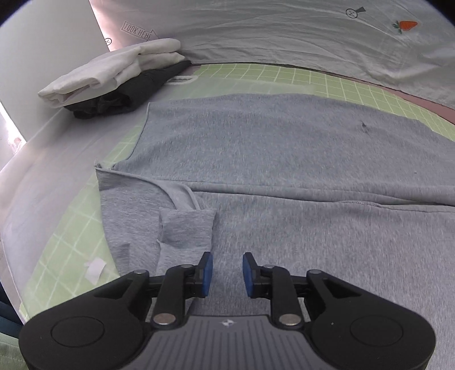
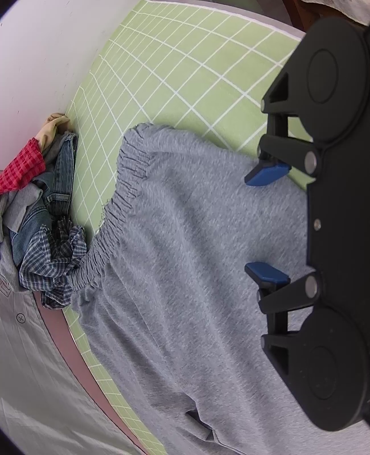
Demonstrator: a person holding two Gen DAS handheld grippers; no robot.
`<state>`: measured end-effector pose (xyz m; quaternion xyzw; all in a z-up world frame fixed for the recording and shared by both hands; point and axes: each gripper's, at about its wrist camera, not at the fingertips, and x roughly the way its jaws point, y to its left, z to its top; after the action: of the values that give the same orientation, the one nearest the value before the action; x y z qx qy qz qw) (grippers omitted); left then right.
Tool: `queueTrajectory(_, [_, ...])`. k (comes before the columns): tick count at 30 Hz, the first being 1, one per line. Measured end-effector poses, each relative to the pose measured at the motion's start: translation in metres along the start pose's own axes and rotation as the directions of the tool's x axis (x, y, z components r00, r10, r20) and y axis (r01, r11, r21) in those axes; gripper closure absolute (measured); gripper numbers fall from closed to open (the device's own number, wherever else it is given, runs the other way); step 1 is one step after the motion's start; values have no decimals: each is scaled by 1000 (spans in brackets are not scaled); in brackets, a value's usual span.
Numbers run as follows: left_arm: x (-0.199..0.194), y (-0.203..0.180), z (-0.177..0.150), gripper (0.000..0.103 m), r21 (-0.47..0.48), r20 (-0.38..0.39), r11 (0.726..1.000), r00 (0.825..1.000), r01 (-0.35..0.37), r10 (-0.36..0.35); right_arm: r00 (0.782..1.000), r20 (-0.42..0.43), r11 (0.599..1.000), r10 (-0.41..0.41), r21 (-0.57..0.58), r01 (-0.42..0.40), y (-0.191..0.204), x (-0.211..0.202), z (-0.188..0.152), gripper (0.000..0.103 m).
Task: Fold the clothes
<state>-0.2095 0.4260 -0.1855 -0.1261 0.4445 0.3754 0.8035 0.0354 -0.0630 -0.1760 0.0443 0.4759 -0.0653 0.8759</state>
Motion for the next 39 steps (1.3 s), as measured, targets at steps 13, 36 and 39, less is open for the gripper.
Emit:
queueTrajectory(13, [-2,62,9,78,-177,24,982,997,-67,72,1000,-1,1000,7,-17,-7,3,1,0,35])
queueTrajectory(36, [-11,115,15,96,-296,45,908,945,-296,323,1000,5,1000,-6,2,6,8,-1,-6,35])
queueTrajectory(39, [-26,153,3,91,-402,5,800,873,-445,488,1000,5,1000,-7,2,6,9,-1,-7,35])
